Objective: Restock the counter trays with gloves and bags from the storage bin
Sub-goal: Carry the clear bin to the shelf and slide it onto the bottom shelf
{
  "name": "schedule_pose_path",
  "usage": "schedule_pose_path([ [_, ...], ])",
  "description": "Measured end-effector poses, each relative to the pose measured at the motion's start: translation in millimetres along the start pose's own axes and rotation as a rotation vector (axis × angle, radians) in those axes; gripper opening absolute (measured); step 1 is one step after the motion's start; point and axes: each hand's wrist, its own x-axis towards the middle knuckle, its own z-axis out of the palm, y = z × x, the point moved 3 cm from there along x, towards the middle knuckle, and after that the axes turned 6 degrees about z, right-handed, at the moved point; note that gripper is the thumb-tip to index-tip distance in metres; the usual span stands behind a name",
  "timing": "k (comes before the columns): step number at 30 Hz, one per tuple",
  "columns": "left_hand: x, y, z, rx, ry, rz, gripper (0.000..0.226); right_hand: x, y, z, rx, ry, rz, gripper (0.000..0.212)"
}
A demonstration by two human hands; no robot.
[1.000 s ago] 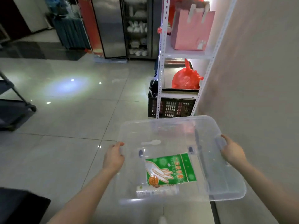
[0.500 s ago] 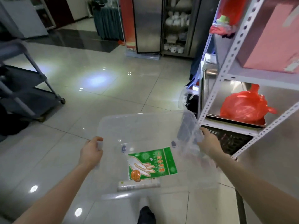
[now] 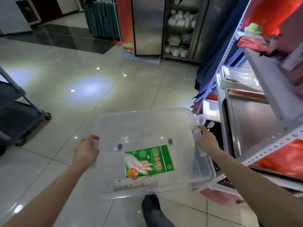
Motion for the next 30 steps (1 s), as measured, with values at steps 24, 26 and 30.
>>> schedule_pose_path([
  [24,595,146,89,0.077,-0.327,0.475,0.046,357,-147,54,0.165,0.172,0.465,0.044],
  [26,631,171,105,0.096,-0.39,0.536,0.047,357,-150,53,0.205,0.207,0.534,0.045],
  [30,698,244,151,0.117,-0.521,0.695,0.047,359,-143,53,0.274,0.295,0.732,0.047],
])
